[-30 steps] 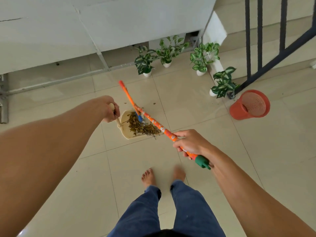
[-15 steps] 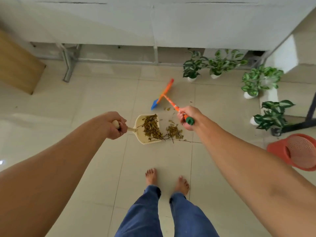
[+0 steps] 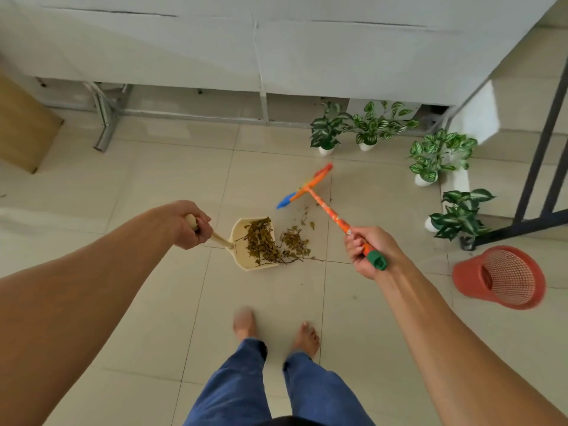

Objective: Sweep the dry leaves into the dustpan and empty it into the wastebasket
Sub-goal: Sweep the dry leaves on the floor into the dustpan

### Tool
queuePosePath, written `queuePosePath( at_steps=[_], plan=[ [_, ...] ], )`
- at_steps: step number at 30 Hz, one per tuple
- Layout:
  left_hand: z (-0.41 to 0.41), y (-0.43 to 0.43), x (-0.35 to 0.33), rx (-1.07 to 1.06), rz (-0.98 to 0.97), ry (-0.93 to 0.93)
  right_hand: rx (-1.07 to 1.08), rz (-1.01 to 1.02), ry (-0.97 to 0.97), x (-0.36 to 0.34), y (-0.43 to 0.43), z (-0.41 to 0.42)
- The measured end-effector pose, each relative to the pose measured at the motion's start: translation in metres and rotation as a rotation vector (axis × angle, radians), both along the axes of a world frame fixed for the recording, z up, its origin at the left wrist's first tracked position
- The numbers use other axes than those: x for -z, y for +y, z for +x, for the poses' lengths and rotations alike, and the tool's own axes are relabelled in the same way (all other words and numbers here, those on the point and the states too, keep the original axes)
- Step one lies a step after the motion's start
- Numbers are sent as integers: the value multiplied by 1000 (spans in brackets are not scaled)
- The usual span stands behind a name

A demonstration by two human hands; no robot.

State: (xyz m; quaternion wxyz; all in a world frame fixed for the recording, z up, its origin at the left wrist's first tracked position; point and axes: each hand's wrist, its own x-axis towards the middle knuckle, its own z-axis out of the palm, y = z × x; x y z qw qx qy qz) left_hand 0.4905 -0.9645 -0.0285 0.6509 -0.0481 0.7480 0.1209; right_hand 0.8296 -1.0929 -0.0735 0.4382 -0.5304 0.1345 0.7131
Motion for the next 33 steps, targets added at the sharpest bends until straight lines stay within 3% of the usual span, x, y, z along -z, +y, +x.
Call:
queuePosePath(
  at_steps=[7,10,15,20,23,33],
  plan=[
    [12,6,-7,61,20,25,129,-82,-26,18,5,-4],
    [11,6,-7,69,19,38,75,-66,-73,2,-18,10],
    [11,7,-10,80,-4,52,-224,-68,-332,-28,-49,42],
    [19,5,-3,93,-20,88,-869,-75,-969,-29,-58,54],
    [27,4,11,68,-22,114,-1182,-137,-1220,-9,-55,43],
    [24,22,27,59,-9,111,-1298,-177,-1158,11,-86,-19]
  ],
)
